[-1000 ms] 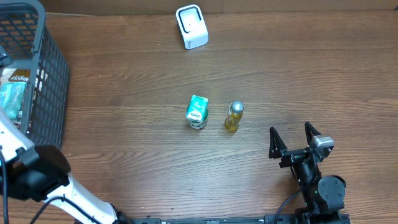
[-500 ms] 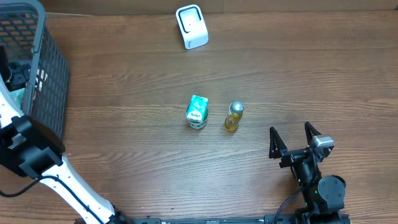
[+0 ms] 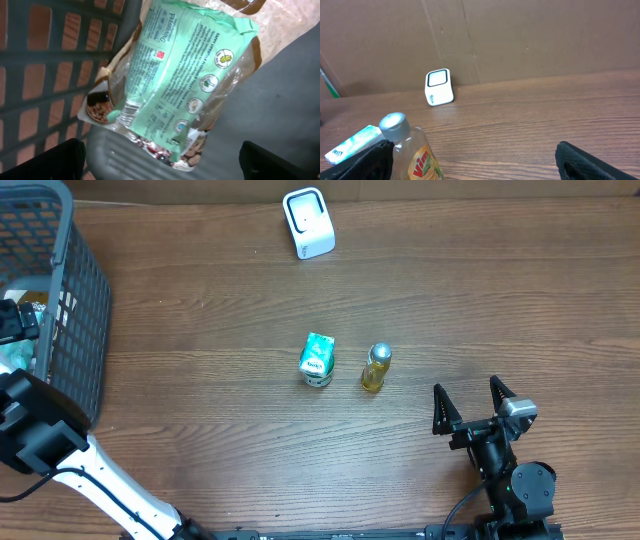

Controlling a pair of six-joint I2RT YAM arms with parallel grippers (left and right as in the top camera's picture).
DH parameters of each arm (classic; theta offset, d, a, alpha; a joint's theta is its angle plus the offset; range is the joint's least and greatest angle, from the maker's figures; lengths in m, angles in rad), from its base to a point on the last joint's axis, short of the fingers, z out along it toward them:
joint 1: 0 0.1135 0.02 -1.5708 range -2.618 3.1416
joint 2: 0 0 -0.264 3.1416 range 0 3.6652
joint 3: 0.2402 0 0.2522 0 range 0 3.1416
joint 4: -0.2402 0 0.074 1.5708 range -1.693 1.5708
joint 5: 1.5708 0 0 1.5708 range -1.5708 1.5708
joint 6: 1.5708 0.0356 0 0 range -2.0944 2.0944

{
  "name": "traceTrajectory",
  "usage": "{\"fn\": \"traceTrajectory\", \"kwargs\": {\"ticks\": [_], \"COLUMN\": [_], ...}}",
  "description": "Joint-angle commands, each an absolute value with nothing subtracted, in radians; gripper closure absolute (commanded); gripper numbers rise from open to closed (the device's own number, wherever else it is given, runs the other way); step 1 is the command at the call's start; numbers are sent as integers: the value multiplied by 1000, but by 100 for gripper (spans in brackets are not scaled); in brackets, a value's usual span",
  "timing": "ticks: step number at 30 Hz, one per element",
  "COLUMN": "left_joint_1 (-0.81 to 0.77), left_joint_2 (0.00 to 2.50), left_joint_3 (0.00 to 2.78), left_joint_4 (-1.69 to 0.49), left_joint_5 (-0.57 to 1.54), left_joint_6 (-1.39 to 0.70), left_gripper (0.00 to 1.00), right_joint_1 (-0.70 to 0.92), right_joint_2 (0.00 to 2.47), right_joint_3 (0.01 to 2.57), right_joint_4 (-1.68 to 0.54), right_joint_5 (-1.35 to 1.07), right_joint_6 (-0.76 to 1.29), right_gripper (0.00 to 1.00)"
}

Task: Scan the item barcode
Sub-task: 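Grasp the green-and-brown snack bag in the basket with the left gripper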

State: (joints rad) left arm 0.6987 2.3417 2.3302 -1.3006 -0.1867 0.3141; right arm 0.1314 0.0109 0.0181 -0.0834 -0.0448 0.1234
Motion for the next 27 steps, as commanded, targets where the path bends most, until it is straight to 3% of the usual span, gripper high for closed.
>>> {"fn": "traceTrajectory", "kwargs": {"ticks": [1,9,27], "left_joint_1": [701,704,709], "left_joint_2": [2352,2358,2521], "left_joint_3": [2323,2323,2323], "left_joint_4": [-1283,-1249,-1243], "left_joint_5": [-112,-1,68], "left_joint_6": [435,584,580], "left_gripper": [1,0,0], "right_joint_1": [127,127,127], "right_joint_2": [3,3,3], "right_joint_3": [8,8,8], "right_joint_4": [-81,-81,-81], "right_joint_5": [-39,-39,-39], "right_joint_6": [127,127,127], "right_gripper": [0,0,0]}}
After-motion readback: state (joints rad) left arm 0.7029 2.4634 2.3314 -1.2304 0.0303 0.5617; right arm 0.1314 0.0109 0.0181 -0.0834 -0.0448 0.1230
